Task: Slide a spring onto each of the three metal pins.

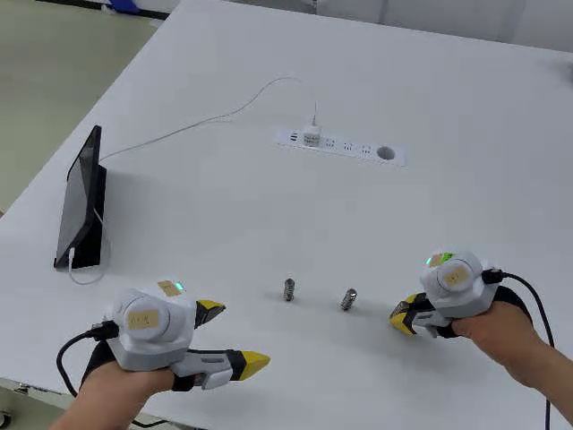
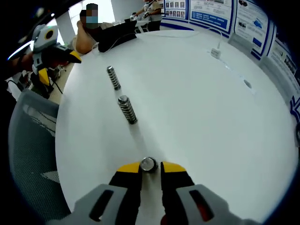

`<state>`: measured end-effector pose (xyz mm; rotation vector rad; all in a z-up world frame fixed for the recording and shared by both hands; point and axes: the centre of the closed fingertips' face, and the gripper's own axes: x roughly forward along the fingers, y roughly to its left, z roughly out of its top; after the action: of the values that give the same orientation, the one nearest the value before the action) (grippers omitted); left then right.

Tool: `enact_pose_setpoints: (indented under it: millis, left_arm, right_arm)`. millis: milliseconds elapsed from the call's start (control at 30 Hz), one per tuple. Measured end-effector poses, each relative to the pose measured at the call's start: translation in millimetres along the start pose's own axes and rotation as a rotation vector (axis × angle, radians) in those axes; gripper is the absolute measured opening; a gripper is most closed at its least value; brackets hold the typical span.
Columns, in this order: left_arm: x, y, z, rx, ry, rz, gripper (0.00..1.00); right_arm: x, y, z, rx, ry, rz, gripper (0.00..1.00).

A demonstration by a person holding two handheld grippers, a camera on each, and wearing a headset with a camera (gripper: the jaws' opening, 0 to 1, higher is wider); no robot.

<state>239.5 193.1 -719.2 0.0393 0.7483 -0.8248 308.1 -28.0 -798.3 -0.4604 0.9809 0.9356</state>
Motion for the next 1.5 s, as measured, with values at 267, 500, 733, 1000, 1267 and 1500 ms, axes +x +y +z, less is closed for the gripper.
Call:
enact_pose_setpoints:
  millis: [267,500,733,1000,1267,1500]
  left_arm:
    - [0.7,0.7,1.4,-0.007,-0.007,0.003,0.65]
    - [0.8,-0.9,3.3,-0.006,-0.013,-0.001,0.65]
    - [1.1,-2.4,0.9,-0.005,-0.011,-0.001,0.64]
    - [-0.7,-2.1,3.5,-0.004,-0.018,0.005,0.65]
    - [-2.4,1.1,6.4,0.003,-0.03,0.019,0.65]
    - [-3.9,5.1,9.4,0.007,-0.038,0.028,0.66]
  right_arm:
    - [-9.0,2.9,-9.4,0.072,-0.028,-0.035,0.29]
    - [-14.9,11.1,-27.9,0.166,-0.05,-0.062,0.39]
    - [-24.6,18.6,-32.4,0.356,-0.166,-0.094,0.48]
    - [-32.6,28.9,-34.9,0.479,-0.267,-0.106,0.53]
    - [-40.9,39.9,-21.3,0.517,-0.355,-0.106,0.61]
    - [-49.6,49.8,-5.5,0.507,-0.412,-0.107,0.69]
